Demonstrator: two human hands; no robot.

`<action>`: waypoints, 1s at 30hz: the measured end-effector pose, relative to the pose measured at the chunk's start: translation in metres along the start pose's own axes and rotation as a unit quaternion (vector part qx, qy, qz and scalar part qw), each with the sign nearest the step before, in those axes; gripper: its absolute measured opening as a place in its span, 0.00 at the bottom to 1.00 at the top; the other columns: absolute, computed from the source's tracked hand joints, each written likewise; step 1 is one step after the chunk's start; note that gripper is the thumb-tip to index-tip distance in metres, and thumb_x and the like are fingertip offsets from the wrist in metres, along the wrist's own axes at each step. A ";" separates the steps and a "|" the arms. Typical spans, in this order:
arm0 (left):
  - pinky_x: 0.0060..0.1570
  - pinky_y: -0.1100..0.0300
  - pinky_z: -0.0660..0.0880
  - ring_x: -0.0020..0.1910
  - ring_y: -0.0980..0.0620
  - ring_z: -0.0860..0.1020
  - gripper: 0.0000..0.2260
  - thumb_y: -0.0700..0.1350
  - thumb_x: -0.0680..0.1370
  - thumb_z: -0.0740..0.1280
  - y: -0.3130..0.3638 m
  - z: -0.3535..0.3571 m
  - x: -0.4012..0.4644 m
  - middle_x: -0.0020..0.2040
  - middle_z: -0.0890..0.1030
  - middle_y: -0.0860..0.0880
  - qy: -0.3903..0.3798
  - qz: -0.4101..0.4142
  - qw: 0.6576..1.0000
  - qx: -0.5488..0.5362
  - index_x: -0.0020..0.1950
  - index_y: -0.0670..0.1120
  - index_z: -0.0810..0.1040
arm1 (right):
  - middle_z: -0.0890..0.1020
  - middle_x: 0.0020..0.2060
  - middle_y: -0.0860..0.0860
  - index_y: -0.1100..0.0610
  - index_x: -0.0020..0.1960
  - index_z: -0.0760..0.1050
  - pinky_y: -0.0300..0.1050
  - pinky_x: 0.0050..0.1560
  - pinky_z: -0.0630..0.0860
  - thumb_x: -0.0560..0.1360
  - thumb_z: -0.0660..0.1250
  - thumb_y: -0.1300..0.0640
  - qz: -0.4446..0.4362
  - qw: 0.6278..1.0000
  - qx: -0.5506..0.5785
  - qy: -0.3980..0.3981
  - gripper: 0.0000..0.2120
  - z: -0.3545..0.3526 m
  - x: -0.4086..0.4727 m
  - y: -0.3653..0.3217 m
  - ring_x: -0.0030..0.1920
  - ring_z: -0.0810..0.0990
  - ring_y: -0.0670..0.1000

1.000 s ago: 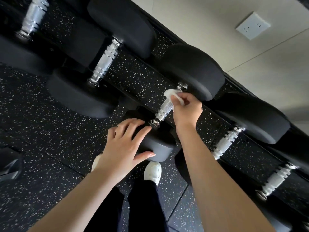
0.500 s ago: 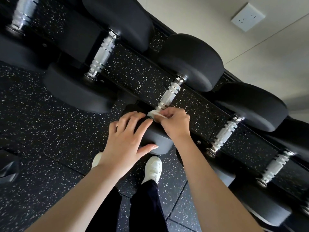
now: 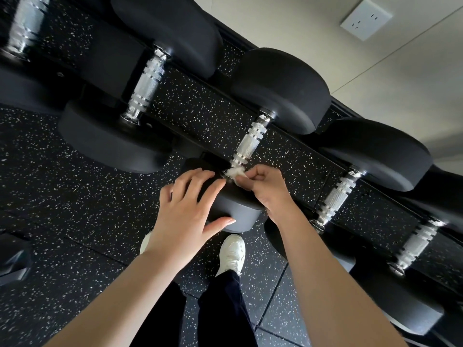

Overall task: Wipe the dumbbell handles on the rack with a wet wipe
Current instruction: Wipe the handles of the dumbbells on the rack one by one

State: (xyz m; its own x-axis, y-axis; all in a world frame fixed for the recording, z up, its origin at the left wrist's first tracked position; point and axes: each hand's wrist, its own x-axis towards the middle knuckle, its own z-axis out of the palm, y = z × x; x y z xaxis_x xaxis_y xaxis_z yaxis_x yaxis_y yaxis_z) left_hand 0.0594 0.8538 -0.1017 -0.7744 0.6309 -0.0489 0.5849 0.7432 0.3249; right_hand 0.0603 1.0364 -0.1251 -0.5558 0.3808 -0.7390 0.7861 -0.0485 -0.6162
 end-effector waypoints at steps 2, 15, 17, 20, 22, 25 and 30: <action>0.53 0.46 0.68 0.65 0.44 0.69 0.28 0.64 0.74 0.60 -0.001 0.000 0.000 0.64 0.74 0.46 0.001 0.003 1.000 0.001 0.65 0.47 0.73 | 0.80 0.29 0.51 0.59 0.34 0.74 0.35 0.36 0.71 0.68 0.74 0.67 -0.005 0.999 0.045 -0.019 0.10 -0.003 0.001 0.000 0.28 0.75 0.44; 0.54 0.46 0.68 0.65 0.44 0.69 0.28 0.64 0.74 0.59 0.000 0.002 0.000 0.64 0.74 0.46 0.004 0.008 1.000 0.004 0.66 0.47 0.73 | 0.81 0.38 0.58 0.56 0.33 0.75 0.51 0.47 0.77 0.69 0.73 0.66 0.046 0.950 0.291 0.104 0.10 -0.003 0.009 -0.015 0.38 0.79 0.55; 0.53 0.46 0.68 0.65 0.44 0.69 0.27 0.64 0.74 0.59 0.000 0.002 0.000 0.64 0.74 0.46 0.008 0.008 1.000 0.002 0.66 0.47 0.73 | 0.81 0.36 0.55 0.56 0.33 0.75 0.49 0.49 0.77 0.69 0.73 0.66 0.027 0.944 0.301 0.133 0.11 -0.003 0.013 -0.020 0.41 0.79 0.55; 0.53 0.45 0.69 0.65 0.43 0.70 0.27 0.64 0.74 0.59 0.000 0.002 -0.001 0.64 0.74 0.46 0.008 0.007 1.000 -0.002 0.66 0.48 0.72 | 0.80 0.34 0.51 0.56 0.34 0.74 0.44 0.50 0.76 0.69 0.73 0.66 -0.010 0.926 0.333 0.176 0.11 -0.004 0.022 -0.034 0.41 0.79 0.51; 0.53 0.44 0.69 0.65 0.43 0.70 0.27 0.64 0.74 0.59 -0.001 0.003 0.000 0.65 0.74 0.46 0.006 0.008 1.000 0.000 0.66 0.47 0.72 | 0.79 0.32 0.49 0.56 0.35 0.74 0.44 0.51 0.76 0.69 0.73 0.67 -0.040 0.909 0.363 0.201 0.10 -0.005 0.032 -0.047 0.37 0.78 0.47; 0.53 0.44 0.69 0.65 0.43 0.69 0.28 0.64 0.74 0.59 -0.002 0.002 0.000 0.65 0.74 0.45 0.004 0.006 1.000 0.001 0.66 0.47 0.72 | 0.79 0.32 0.49 0.57 0.35 0.74 0.42 0.50 0.76 0.69 0.72 0.67 -0.055 0.896 0.379 0.225 0.10 -0.003 0.040 -0.057 0.35 0.78 0.46; 0.53 0.45 0.69 0.65 0.43 0.69 0.27 0.64 0.74 0.60 -0.001 0.002 -0.001 0.64 0.74 0.46 0.011 0.013 1.000 -0.002 0.65 0.47 0.73 | 0.80 0.36 0.48 0.55 0.40 0.73 0.49 0.58 0.76 0.73 0.71 0.61 -0.046 0.910 0.366 0.187 0.07 0.004 0.041 -0.049 0.41 0.79 0.48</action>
State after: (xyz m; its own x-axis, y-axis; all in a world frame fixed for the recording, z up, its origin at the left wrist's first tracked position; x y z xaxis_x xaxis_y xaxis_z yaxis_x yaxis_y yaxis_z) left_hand 0.0599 0.8532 -0.1039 -0.7639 0.6450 -0.0204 0.6038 0.7255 0.3304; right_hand -0.0022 1.0507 -0.1263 -0.3712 0.6958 -0.6149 0.2730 -0.5511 -0.7885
